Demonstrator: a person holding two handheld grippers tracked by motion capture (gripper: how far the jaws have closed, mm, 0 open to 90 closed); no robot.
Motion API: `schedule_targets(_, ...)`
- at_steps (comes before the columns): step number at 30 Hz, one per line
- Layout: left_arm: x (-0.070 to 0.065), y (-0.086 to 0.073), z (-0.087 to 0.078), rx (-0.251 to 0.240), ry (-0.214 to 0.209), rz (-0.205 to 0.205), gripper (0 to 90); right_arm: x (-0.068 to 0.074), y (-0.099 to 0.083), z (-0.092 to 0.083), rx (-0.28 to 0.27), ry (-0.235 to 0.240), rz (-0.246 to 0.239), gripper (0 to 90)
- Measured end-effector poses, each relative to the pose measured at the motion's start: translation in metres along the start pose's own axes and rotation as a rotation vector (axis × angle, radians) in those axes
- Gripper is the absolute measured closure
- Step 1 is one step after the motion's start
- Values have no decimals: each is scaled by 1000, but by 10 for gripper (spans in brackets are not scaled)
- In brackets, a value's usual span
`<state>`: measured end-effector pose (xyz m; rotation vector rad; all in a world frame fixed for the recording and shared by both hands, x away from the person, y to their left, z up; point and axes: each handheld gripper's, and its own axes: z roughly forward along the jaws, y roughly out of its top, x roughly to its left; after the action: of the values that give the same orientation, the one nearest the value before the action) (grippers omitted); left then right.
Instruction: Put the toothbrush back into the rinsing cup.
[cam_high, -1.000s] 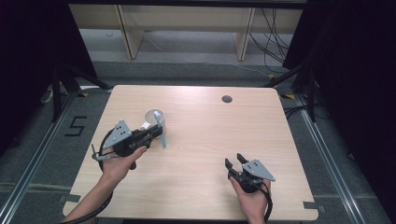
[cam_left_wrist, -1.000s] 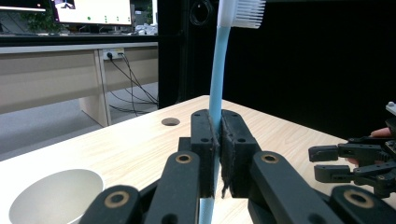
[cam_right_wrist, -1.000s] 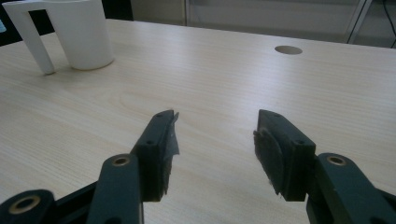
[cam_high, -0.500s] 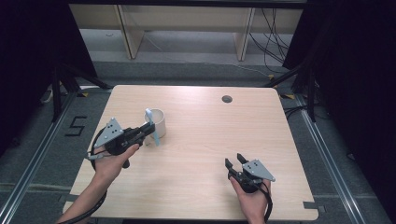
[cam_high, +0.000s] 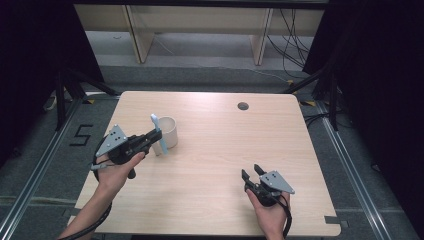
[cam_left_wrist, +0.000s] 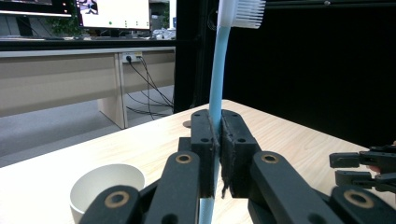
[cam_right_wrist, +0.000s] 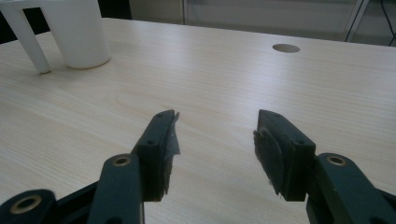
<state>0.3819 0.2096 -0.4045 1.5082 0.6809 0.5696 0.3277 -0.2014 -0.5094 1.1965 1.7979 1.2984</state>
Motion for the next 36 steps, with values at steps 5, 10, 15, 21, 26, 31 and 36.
schedule_targets(5,4,3,0,-6,10,0,838,-1,1,-2,11,-4,-15,487)
schedule_targets(10,7,3,-1,-9,20,-6,838,-1,1,0,-11,-10,-15,487)
schedule_targets(15,13,5,-3,-11,32,4,838,-1,1,0,-9,-4,-19,487)
schedule_targets(21,18,7,-5,-16,41,11,838,-1,1,0,-3,2,-13,486)
schedule_targets(26,20,10,-6,-23,48,13,838,0,1,0,1,11,0,486)
schedule_targets(31,23,11,-6,-23,55,18,838,-1,1,0,-3,-3,-23,486)
schedule_targets(36,24,13,-5,-27,59,16,838,0,1,0,11,6,2,486)
